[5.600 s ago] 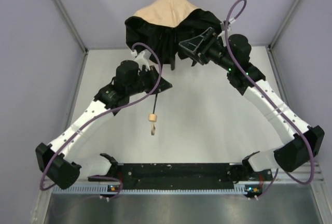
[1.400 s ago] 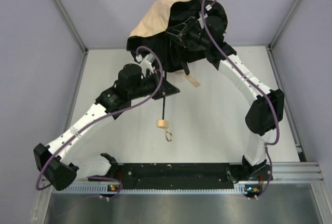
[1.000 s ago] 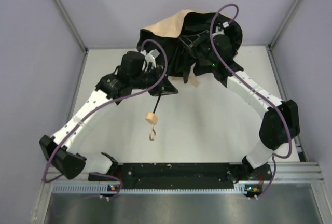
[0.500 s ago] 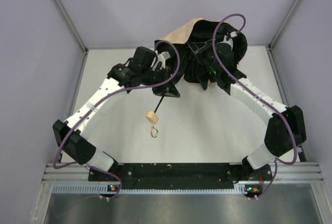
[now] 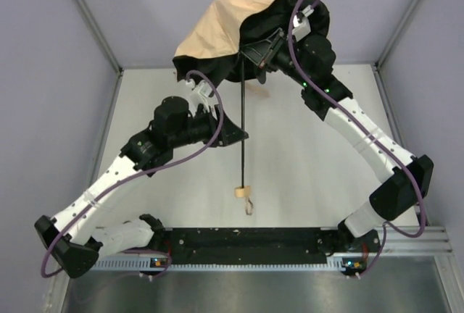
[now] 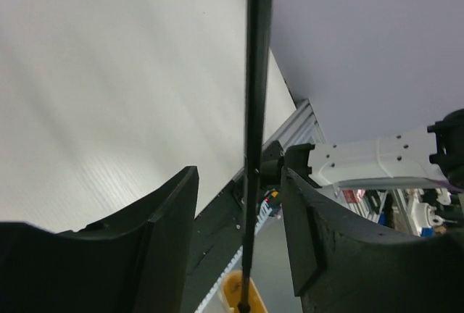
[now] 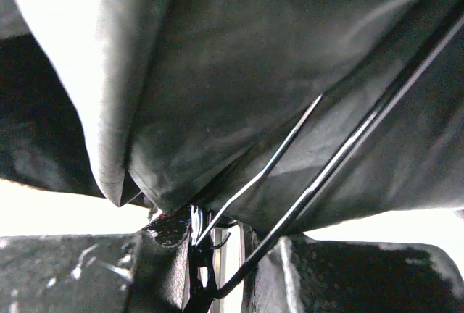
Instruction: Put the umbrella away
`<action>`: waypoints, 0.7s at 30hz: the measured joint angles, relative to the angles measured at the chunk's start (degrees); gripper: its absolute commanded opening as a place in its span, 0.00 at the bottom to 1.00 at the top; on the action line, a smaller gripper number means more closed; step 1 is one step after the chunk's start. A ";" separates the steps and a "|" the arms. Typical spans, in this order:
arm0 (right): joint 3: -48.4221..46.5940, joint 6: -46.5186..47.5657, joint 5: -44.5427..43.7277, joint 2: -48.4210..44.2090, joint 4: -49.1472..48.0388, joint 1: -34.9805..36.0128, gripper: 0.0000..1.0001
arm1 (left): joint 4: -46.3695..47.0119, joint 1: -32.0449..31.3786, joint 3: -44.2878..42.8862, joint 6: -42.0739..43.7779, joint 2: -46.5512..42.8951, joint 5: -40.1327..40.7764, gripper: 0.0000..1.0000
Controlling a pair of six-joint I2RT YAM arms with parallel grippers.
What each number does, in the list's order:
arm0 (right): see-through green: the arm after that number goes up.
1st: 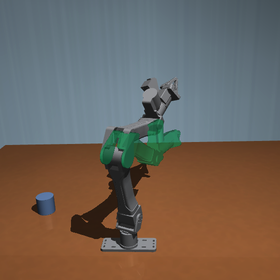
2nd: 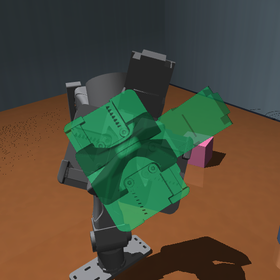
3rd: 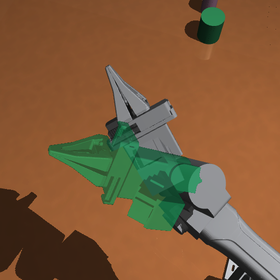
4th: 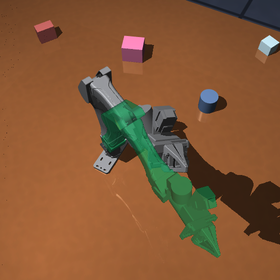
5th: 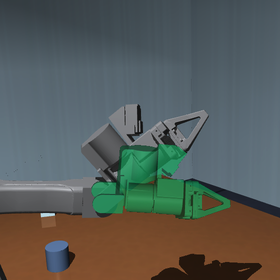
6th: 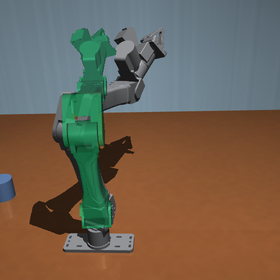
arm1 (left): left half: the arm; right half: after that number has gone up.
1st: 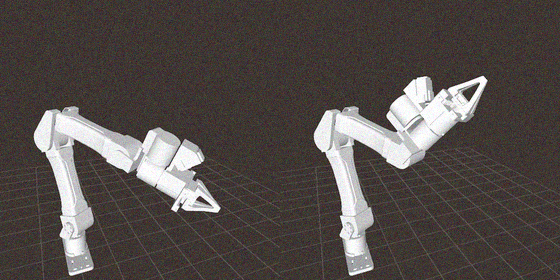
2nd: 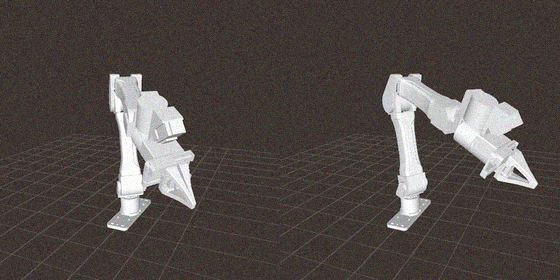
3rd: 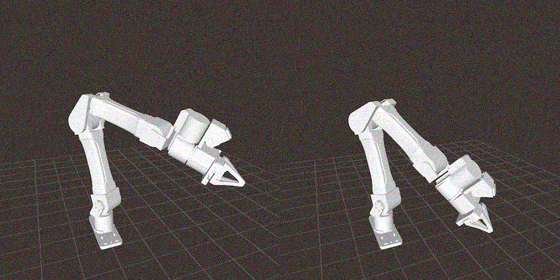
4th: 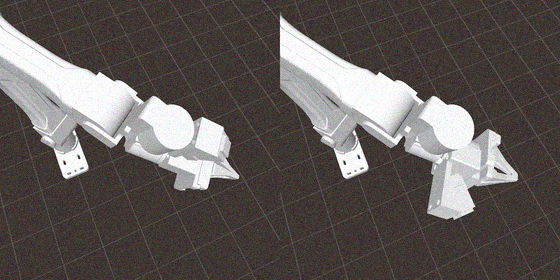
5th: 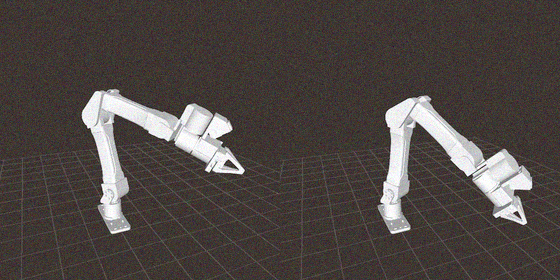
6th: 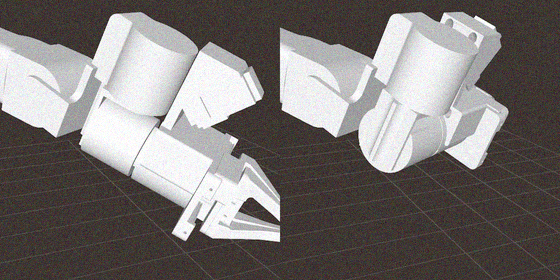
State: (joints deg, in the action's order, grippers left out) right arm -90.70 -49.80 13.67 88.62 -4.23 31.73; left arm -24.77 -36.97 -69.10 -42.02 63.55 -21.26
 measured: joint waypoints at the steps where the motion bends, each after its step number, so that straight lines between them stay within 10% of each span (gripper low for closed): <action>1: -0.02 0.37 -0.04 0.00 0.07 -0.17 0.00 | 1.14 -1.25 1.55 -0.57 -1.05 0.42 0.55; 5: 0.00 1.46 -0.52 0.00 0.74 -0.39 0.00 | 5.14 -6.51 8.57 -3.78 -3.41 2.32 0.54; 11: -0.02 2.19 -1.44 -0.04 0.81 -0.39 0.00 | 7.74 -10.34 11.96 -6.12 -1.07 4.74 0.00; 21: 18.40 -1.79 -21.59 -11.56 -10.95 2.01 0.00 | -12.15 -5.75 -3.43 11.02 8.20 0.07 0.00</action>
State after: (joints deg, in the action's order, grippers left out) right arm -72.29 -51.59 -7.92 77.06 -15.18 33.74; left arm -36.93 -42.72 -72.53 -31.00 71.75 -21.19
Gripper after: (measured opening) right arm 0.126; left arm 0.139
